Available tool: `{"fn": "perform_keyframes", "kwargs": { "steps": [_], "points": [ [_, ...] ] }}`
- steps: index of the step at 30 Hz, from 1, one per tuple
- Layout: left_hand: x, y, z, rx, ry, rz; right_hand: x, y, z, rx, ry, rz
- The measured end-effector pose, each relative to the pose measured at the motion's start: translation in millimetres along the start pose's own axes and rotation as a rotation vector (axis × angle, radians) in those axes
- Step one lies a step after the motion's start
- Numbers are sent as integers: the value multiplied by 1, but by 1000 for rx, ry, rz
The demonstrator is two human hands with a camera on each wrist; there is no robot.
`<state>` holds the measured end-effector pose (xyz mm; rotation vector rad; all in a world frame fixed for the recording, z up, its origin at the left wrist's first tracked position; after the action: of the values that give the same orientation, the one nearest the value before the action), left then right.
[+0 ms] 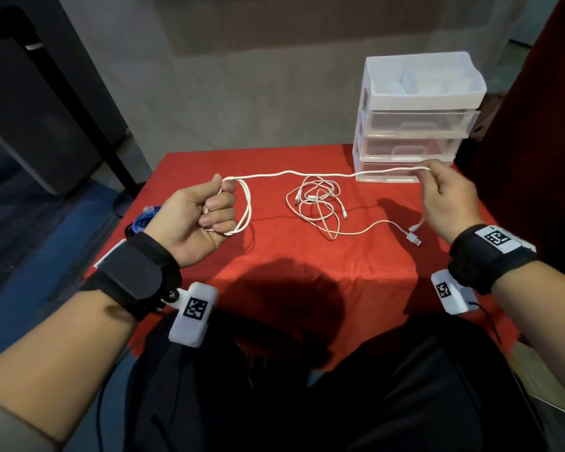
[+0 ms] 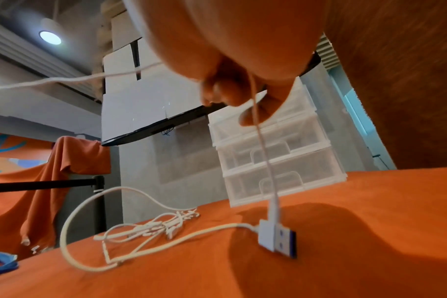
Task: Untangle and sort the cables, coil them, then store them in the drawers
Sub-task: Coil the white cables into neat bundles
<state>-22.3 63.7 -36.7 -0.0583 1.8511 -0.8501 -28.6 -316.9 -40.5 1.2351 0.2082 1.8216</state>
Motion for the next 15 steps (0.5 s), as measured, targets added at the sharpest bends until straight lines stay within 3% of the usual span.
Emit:
{"fn": "perform_keyframes", "kwargs": {
  "steps": [3,8,11,15],
  "points": [
    [2,-6,1,16,-6,-30,-6,-7,4,111,-9,-217],
    [5,-4,1,-25,-35,-75,17,-17,-11,269,122,-303],
    [-8,-3,5,-57,-134,-247,41,-26,-28,369,266,-308],
    [-29,19,5,-231,-298,-386,81,-49,-70,531,547,-371]
  ]
}}
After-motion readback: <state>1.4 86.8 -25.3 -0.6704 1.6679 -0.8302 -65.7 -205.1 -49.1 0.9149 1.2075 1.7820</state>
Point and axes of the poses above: each hand's wrist, its own z-axis towards the middle knuckle, its own y-axis out of the back of the hand, x = y × z, the point moved 10 cm from there along z, towards the middle knuckle, and after that the axes turned 2 degrees about -x, right-handed, at the moved point
